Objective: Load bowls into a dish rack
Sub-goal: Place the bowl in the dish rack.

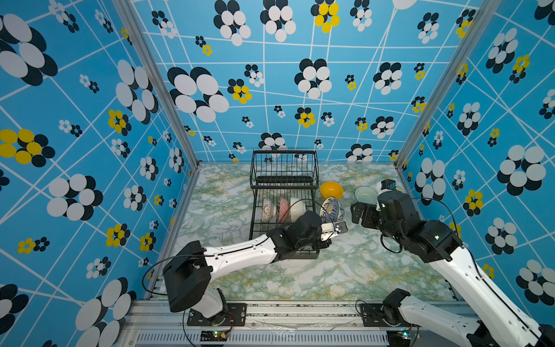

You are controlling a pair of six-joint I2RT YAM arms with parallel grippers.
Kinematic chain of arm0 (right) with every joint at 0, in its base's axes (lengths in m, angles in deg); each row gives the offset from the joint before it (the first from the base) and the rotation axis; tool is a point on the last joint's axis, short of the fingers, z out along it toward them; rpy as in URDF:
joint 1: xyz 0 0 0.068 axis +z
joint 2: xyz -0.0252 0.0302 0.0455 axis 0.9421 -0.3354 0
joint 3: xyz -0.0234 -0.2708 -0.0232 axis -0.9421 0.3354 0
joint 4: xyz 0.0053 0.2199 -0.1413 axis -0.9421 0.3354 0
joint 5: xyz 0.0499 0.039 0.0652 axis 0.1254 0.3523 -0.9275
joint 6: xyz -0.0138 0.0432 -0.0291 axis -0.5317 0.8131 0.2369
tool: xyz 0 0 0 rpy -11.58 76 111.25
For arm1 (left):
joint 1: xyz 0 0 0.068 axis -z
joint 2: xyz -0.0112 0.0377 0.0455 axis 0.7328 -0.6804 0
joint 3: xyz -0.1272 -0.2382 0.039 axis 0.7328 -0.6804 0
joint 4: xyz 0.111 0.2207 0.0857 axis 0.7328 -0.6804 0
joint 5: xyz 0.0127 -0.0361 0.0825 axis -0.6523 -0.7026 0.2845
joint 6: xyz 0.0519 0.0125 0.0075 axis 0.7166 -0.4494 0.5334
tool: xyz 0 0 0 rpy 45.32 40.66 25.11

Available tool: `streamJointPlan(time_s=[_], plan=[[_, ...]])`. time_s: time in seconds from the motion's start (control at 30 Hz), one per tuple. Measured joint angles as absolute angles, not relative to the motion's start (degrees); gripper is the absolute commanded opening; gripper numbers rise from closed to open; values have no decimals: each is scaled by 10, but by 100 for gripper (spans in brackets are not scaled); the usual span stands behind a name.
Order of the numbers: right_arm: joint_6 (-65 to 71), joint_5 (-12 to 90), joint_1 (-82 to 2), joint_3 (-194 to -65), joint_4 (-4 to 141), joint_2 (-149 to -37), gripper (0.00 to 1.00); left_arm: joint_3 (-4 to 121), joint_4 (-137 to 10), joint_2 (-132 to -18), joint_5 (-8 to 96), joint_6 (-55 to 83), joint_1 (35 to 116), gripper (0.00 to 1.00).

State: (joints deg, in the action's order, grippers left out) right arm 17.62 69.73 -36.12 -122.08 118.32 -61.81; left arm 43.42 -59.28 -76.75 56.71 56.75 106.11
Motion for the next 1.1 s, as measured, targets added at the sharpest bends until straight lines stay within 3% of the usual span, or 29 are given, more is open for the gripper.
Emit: streamJointPlan(time_s=[0.3,0.63,1.1], plan=[[177,678,-284,-1200,1105,-659,100,337,-579,-592,470,387,950,0],[217,692,-179,-1154,1023,-715,100,253,-659,-414,377,167,799,0],[276,746,-67,-1150,988,-731,100,205,-707,-392,191,-61,679,0]])
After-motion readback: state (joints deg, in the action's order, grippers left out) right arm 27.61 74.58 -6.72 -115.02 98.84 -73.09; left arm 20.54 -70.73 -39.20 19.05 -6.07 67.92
